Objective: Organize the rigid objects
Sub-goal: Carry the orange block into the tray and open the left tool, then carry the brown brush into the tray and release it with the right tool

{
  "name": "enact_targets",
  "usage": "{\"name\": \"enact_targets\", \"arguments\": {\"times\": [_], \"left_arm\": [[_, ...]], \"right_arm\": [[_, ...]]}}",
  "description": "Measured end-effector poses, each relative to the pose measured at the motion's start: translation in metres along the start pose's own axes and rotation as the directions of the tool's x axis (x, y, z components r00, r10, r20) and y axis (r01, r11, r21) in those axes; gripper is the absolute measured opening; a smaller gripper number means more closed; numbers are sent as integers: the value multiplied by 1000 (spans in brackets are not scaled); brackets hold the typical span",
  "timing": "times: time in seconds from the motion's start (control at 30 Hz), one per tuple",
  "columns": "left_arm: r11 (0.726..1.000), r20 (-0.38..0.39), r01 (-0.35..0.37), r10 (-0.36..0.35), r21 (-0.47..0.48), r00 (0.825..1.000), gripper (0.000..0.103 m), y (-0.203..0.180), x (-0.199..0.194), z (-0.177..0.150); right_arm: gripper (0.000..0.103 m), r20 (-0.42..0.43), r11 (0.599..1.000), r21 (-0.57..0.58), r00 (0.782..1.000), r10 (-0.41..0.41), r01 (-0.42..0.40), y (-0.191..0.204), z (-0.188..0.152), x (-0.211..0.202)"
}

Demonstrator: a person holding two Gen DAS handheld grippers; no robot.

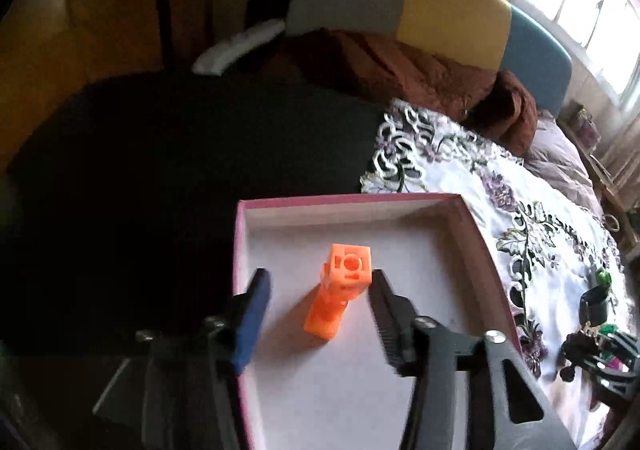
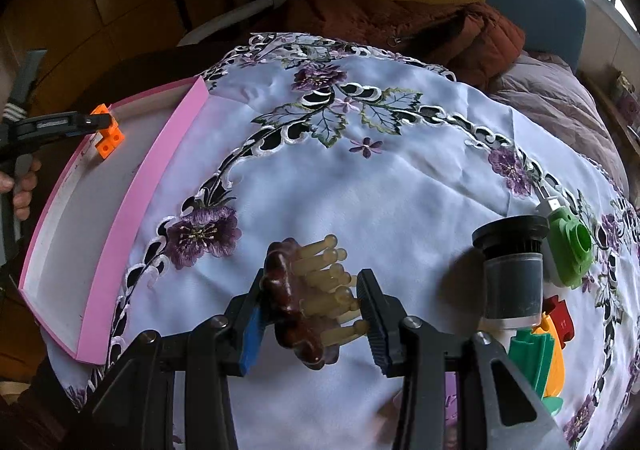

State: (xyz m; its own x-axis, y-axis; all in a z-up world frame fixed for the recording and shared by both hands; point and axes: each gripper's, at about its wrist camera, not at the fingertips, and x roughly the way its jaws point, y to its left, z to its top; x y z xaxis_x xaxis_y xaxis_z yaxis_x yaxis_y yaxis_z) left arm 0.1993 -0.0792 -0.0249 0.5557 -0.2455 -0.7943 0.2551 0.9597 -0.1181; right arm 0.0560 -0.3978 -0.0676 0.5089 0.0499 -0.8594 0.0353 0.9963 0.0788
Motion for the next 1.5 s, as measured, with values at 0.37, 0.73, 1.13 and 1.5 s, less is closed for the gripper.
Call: {"name": "enact_targets", "arguments": {"times": [0.37,0.73,1.13,1.5], "left_arm": [[996,90,-8,-1,90,996,73,-30,-83,-83],[996,114,-26,16,83,993,78,-35,-112,-110],[997,93,-15,7,75,996,78,-29,-113,-117],[1000,72,-4,2,22,997,78,-5,-107,-123]], "right_arm": [[43,13,999,-24,999,-30,30,5,-1,0],[43,31,998,-31,998,-57,58,7,-2,0],[43,38,997,20,996,-74,74,3,-1,0],[42,147,1000,22,989,8,-12,48,31,-45]]}}
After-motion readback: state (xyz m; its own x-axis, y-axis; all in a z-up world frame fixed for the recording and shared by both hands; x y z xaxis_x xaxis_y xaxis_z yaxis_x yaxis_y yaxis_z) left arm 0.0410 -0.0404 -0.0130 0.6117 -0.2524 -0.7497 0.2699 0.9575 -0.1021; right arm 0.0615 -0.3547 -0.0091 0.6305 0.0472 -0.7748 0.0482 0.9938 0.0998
